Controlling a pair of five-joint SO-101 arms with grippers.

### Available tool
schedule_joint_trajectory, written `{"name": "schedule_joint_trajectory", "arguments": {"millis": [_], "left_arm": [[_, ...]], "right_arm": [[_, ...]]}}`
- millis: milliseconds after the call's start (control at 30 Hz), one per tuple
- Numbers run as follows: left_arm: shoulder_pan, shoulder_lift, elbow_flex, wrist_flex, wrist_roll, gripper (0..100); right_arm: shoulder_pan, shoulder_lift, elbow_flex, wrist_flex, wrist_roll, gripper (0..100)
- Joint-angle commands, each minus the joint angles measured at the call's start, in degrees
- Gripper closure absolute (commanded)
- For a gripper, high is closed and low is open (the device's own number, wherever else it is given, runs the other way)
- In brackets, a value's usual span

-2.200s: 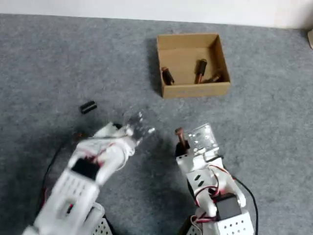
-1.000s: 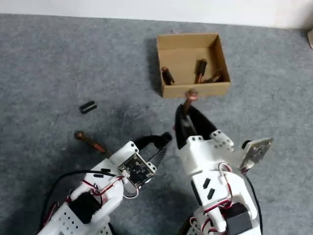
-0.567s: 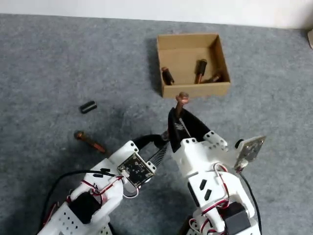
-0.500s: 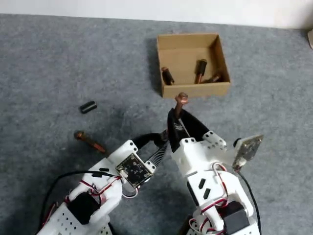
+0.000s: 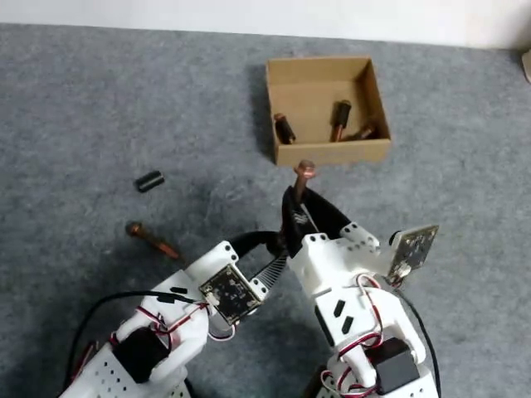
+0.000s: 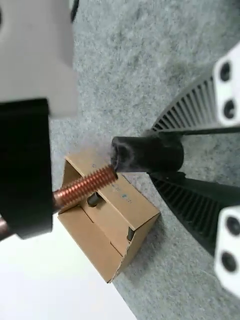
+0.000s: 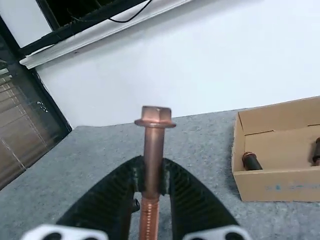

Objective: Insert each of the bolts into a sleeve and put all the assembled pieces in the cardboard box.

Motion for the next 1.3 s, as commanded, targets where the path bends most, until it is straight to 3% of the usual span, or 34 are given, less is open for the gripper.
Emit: {"name": "schedule_joint_trajectory", "arguments": {"millis": [0, 400, 567, 767, 1267], "left_arm": [[0.6, -0.7, -4.6, 0.1, 0.3, 100], [0.5, -0.7, -4.5, 0.9, 0.3, 100], [-3.6, -0.7, -4.6, 0.9, 0.4, 100], [-4.2, -0.7, -4.8, 0.9, 4.7, 100], [1.7, -0.7, -4.8, 1.2, 4.8, 100]], "right_arm": [[-0.8, -0.6, -0.2, -1.8, -0.1, 99.4], [-0.7, -0.6, -0.7, -1.9, 0.0, 99.4], [-0.6, -0.6, -0.8, -1.9, 0.0, 99.4], [-0.5, -0.6, -0.8, -2.0, 0.0, 99.4], [-0.8, -0.6, -0.3, -2.1, 0.0, 99.4]]}}
